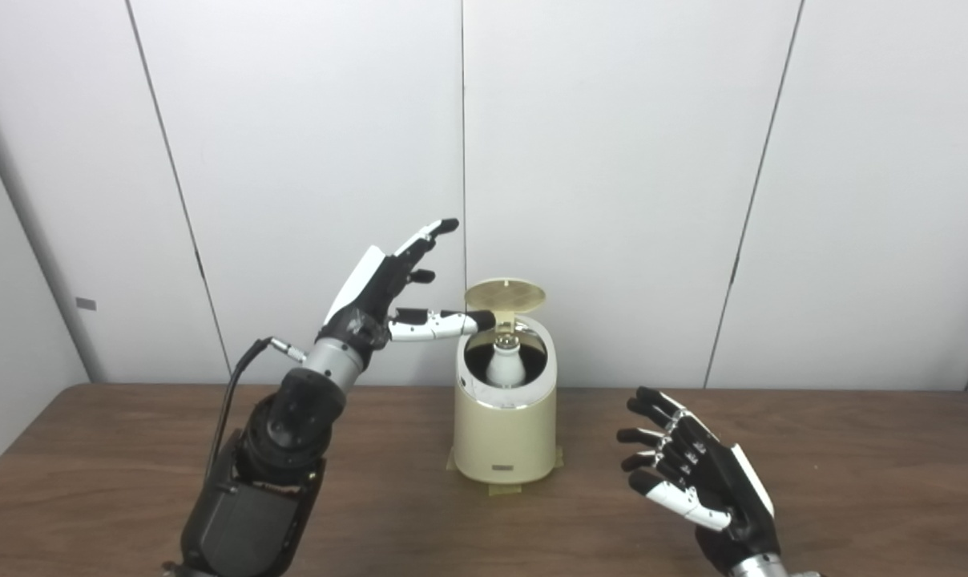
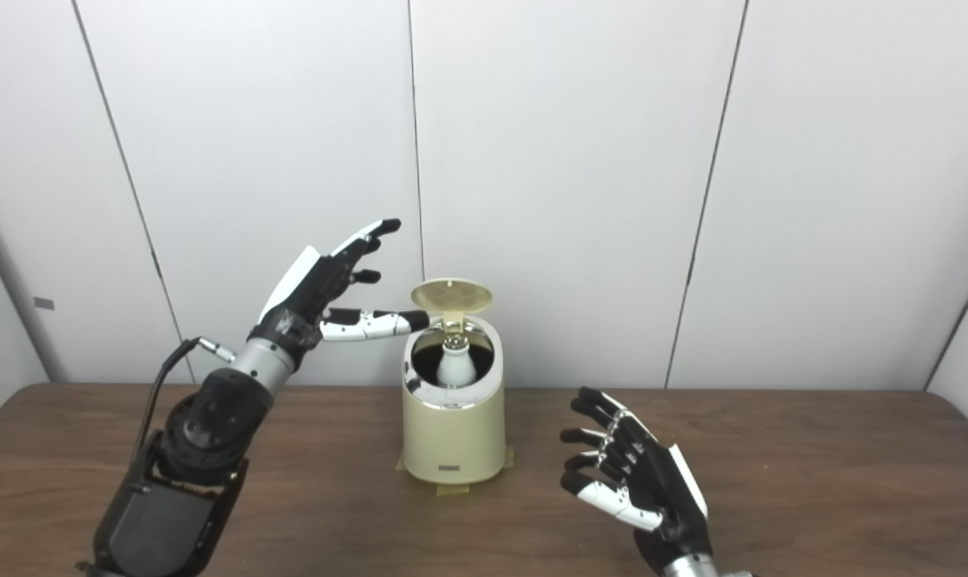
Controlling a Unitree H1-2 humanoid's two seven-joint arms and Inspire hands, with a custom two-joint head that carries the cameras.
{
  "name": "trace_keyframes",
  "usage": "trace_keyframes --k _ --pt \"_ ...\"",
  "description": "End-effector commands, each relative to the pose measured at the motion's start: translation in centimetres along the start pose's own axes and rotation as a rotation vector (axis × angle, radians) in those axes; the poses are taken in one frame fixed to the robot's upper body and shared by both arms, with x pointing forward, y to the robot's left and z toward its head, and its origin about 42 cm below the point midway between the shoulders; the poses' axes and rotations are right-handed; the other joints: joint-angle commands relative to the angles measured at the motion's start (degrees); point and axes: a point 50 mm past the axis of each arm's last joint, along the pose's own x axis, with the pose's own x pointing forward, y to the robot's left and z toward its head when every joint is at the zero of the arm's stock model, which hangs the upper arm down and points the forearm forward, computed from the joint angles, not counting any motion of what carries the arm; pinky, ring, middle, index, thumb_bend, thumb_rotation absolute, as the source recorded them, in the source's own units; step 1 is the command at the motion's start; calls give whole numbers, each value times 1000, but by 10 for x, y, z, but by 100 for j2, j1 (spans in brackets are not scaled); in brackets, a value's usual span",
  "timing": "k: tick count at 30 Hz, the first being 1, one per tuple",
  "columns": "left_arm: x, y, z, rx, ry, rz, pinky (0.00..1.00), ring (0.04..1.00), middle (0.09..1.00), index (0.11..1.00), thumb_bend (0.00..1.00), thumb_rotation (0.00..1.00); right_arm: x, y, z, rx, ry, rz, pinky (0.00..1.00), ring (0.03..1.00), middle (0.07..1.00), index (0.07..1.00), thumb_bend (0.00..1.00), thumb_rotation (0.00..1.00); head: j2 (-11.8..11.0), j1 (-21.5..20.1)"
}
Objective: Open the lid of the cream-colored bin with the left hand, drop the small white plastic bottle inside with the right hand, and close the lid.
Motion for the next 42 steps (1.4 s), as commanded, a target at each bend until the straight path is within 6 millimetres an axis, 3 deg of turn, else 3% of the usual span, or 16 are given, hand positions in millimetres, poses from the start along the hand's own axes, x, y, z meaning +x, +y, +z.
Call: trace_keyframes --k 1,3,7,10,14,18,37,42 --pt "25 17 30 100 -85 15 834 949 975 952 935 317 14 4 21 0 -79 15 525 697 824 807 846 275 7 3" --pt "34 16 32 178 -80 -10 837 956 971 943 943 357 14 4 22 -9 -78 13 510 687 820 804 839 279 9 0" --pt "46 14 34 292 -81 -85 935 994 968 924 946 393 13 4 23 5 -81 13 500 668 811 801 815 258 21 -26" --pt "48 10 36 359 -90 -130 865 965 935 900 948 371 14 5 23 13 -83 13 492 655 804 794 816 257 27 -34" --pt "50 5 36 436 -73 -188 951 997 921 864 984 358 14 8 25 20 -79 2 491 647 797 788 817 264 28 -56" --pt "48 2 35 482 -54 -236 998 1000 928 845 1000 368 15 9 24 24 -81 -3 485 637 789 784 813 263 29 -67" --pt "45 2 32 516 -53 -275 1000 1000 907 837 1000 396 15 9 23 28 -83 0 486 637 788 788 805 280 27 -84" --pt "17 4 37 625 -111 -354 1000 1000 870 835 1000 382 16 14 26 28 -73 -1 460 631 784 775 827 279 65 -106"
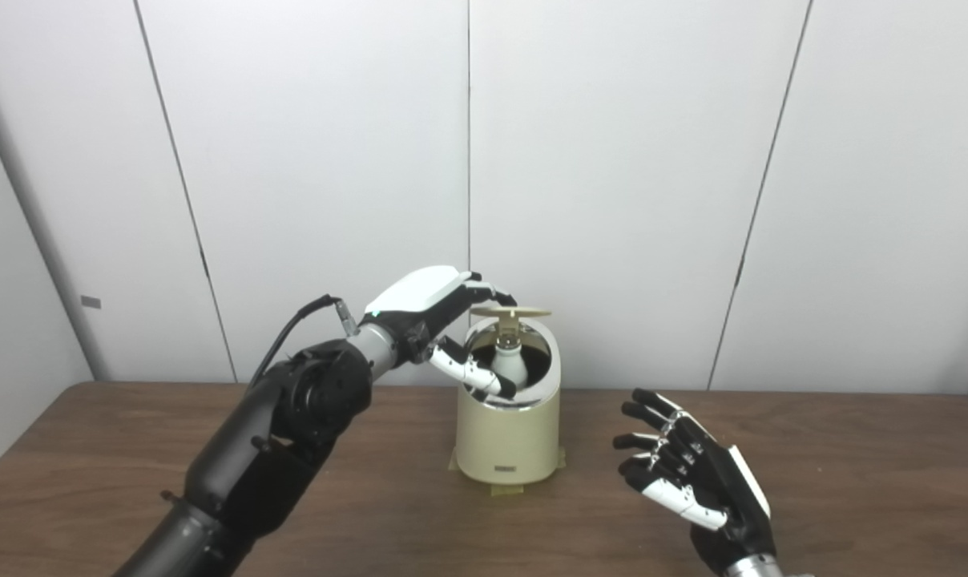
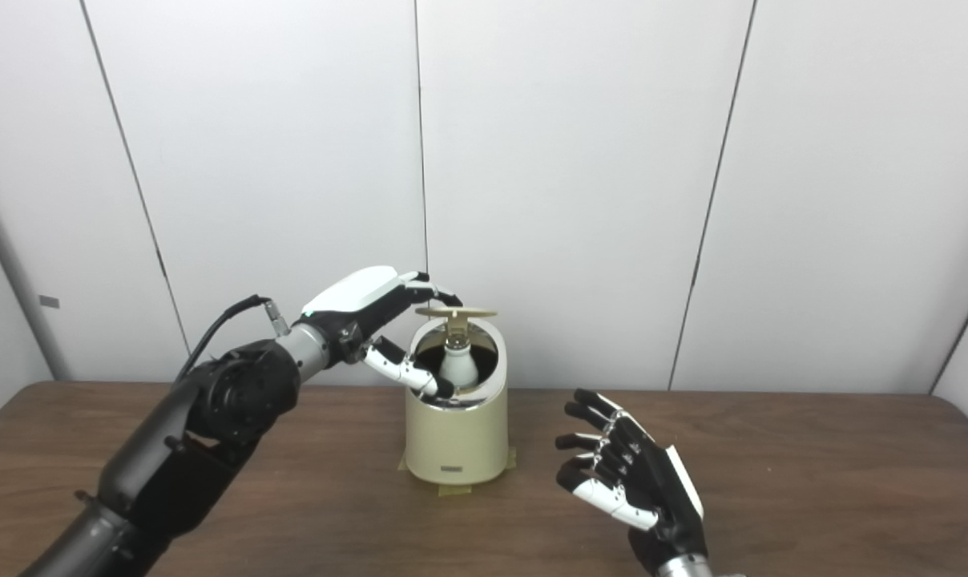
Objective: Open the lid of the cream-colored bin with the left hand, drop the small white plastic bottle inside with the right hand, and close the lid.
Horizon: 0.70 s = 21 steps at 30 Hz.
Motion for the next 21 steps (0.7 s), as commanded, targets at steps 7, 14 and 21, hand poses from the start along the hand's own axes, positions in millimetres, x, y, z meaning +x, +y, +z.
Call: trace_keyframes --k 7,14,21 --pt "-1 22 4 54 -33 41 1000 1000 873 839 1000 395 14 7 24 -4 -77 12 462 633 785 770 824 276 15 -14" --pt "0 20 4 48 -33 36 1000 1000 876 848 1000 402 14 7 24 -27 -83 23 472 638 791 782 811 285 18 -10" --pt "0 19 4 42 -26 26 1000 1000 879 849 1000 386 15 8 24 -12 -80 20 473 641 791 779 826 276 21 -5"
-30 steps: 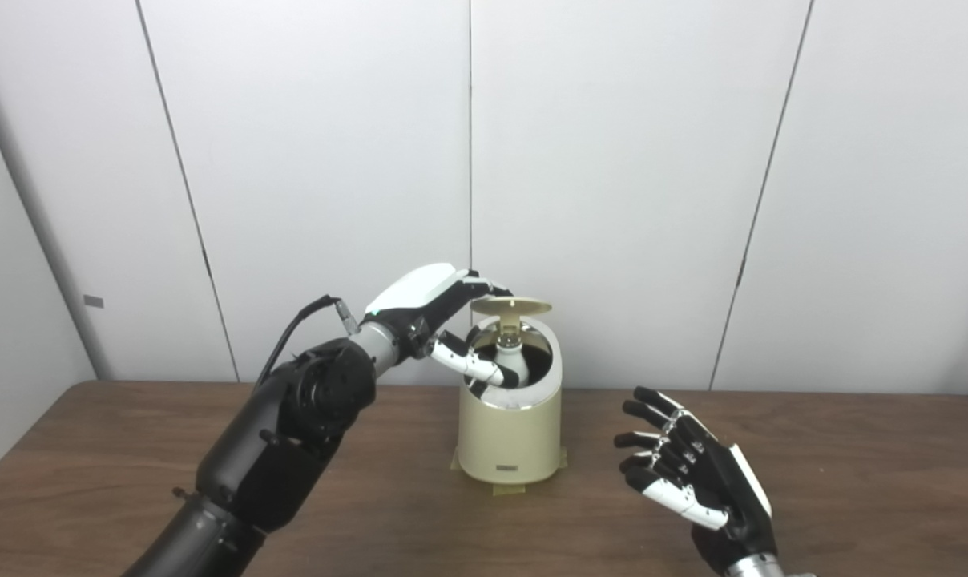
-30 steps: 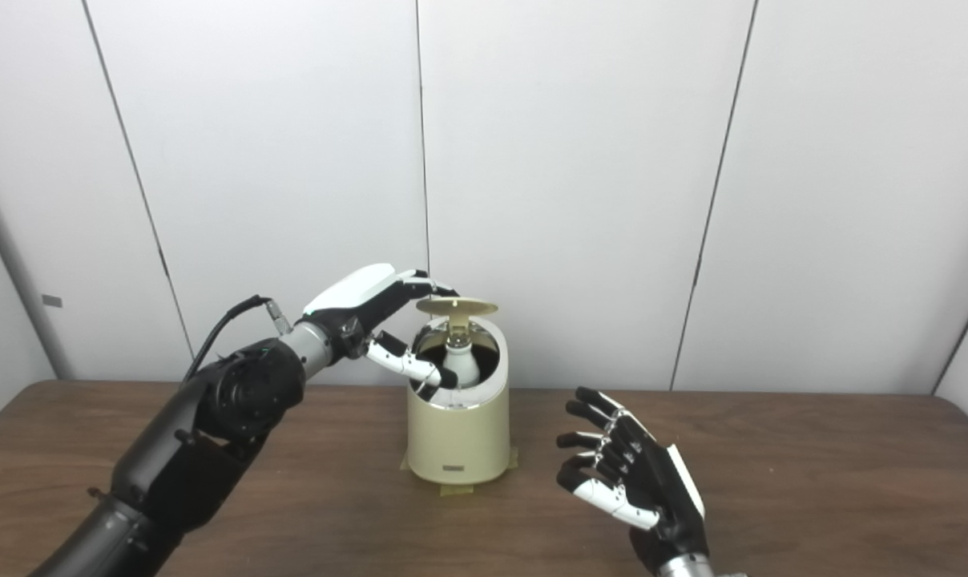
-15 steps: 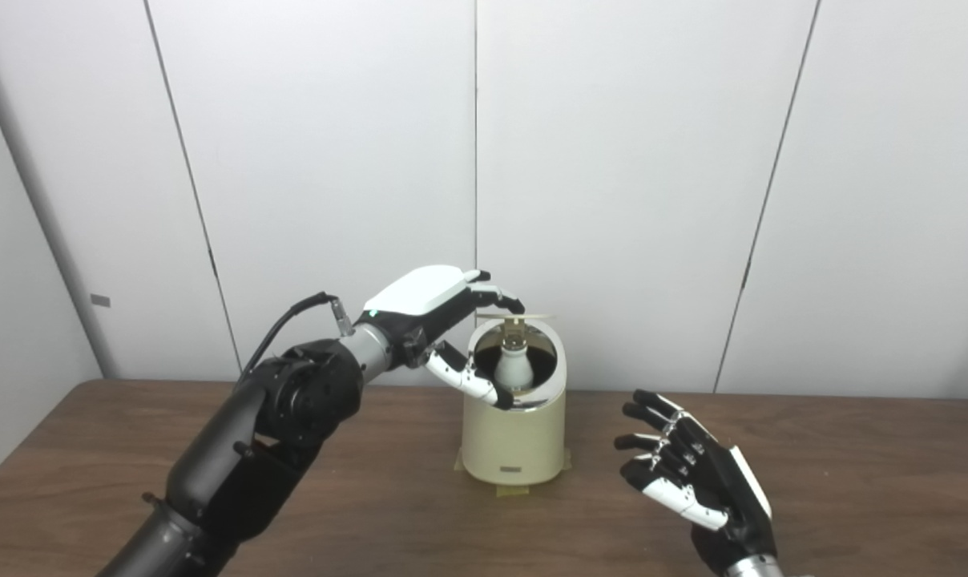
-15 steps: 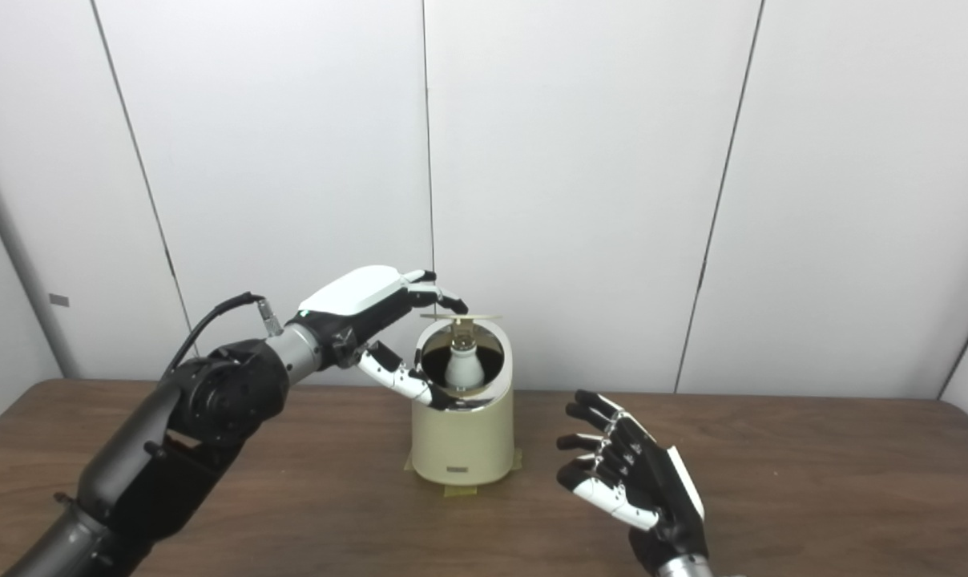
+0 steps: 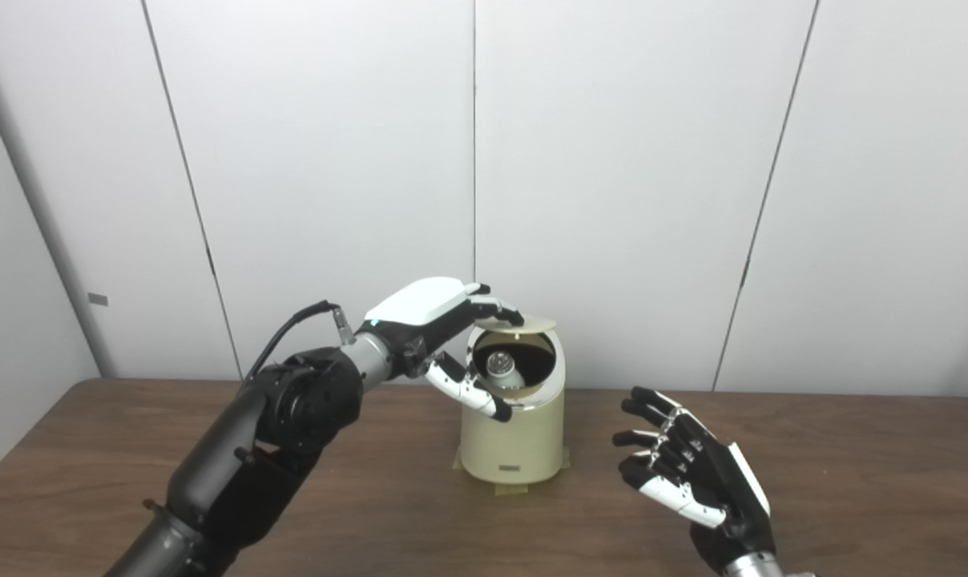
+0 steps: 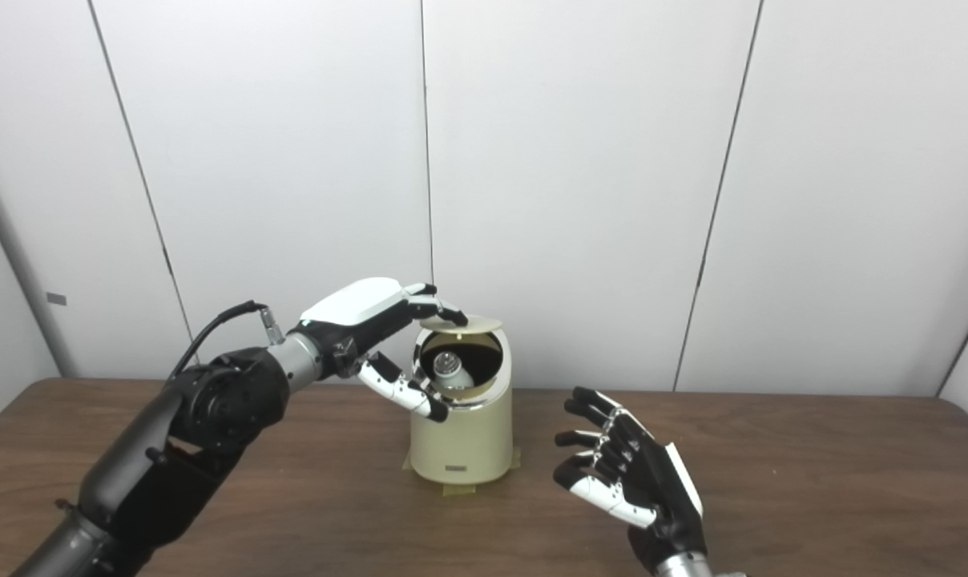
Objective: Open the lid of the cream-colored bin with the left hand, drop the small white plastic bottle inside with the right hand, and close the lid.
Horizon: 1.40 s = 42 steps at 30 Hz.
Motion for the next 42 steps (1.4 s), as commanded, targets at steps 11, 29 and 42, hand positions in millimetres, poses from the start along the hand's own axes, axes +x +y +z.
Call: trace_keyframes --k 11,29,42 --pt "-1 22 5 55 -30 50 1000 1000 866 843 1000 413 15 5 21 -13 -87 23 475 645 795 786 808 282 41 -12" --pt "-15 15 9 183 -15 -29 1000 998 830 810 1000 343 16 10 26 -46 -89 16 479 640 789 781 814 303 156 -55" --pt "-17 -3 9 160 -12 -77 1000 993 824 801 1000 339 17 12 27 -20 -82 17 488 641 789 776 806 292 214 -82"
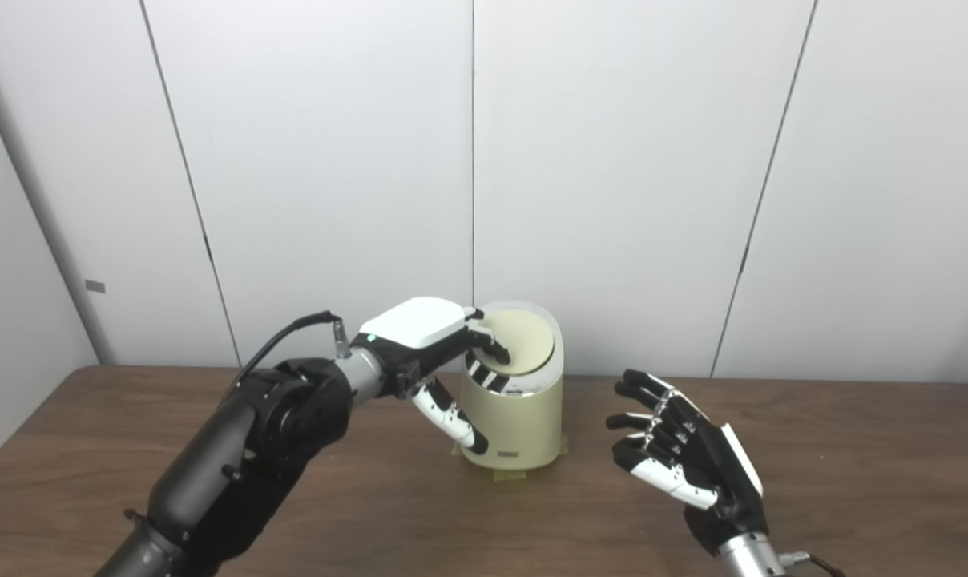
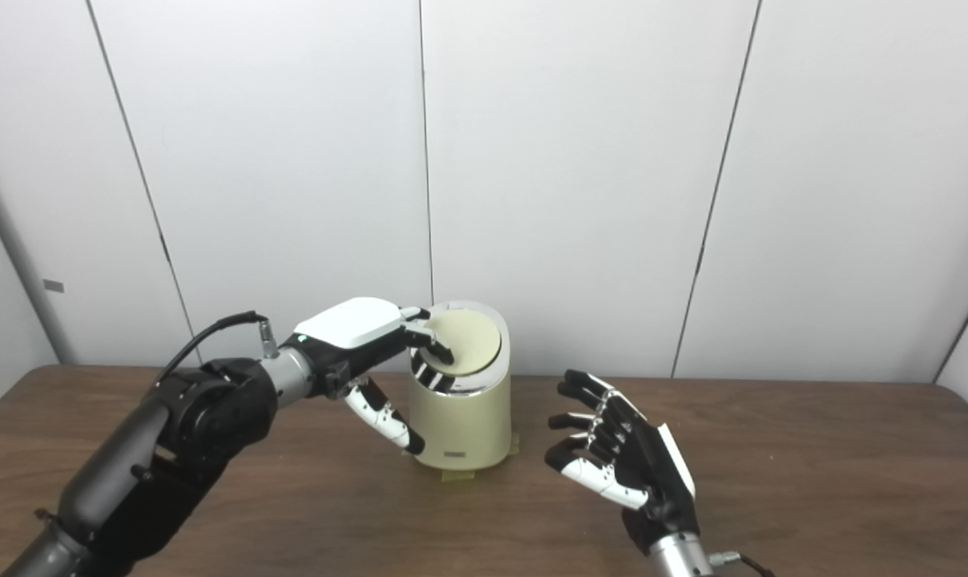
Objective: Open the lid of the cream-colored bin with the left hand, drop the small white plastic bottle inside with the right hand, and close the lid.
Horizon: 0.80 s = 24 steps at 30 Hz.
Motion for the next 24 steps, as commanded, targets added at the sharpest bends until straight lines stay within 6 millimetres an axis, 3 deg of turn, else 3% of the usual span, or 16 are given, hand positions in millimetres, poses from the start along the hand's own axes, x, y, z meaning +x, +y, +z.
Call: trace_keyframes --k 1,8,12,24 --pt "2 16 5 34 -20 45 1000 992 826 803 1000 348 15 4 22 11 -88 12 488 639 787 774 809 293 3 6" --pt "10 -11 8 97 -18 29 1000 1000 903 891 983 381 15 6 24 14 -92 14 491 635 784 773 777 259 17 -14" --pt "16 -29 12 149 6 5 1000 1000 942 937 968 374 14 6 25 9 -90 11 492 634 785 774 792 289 32 -17" --pt "24 -52 18 204 35 -36 1000 1000 939 928 967 343 13 7 26 13 -85 6 497 633 780 773 810 295 55 -31"
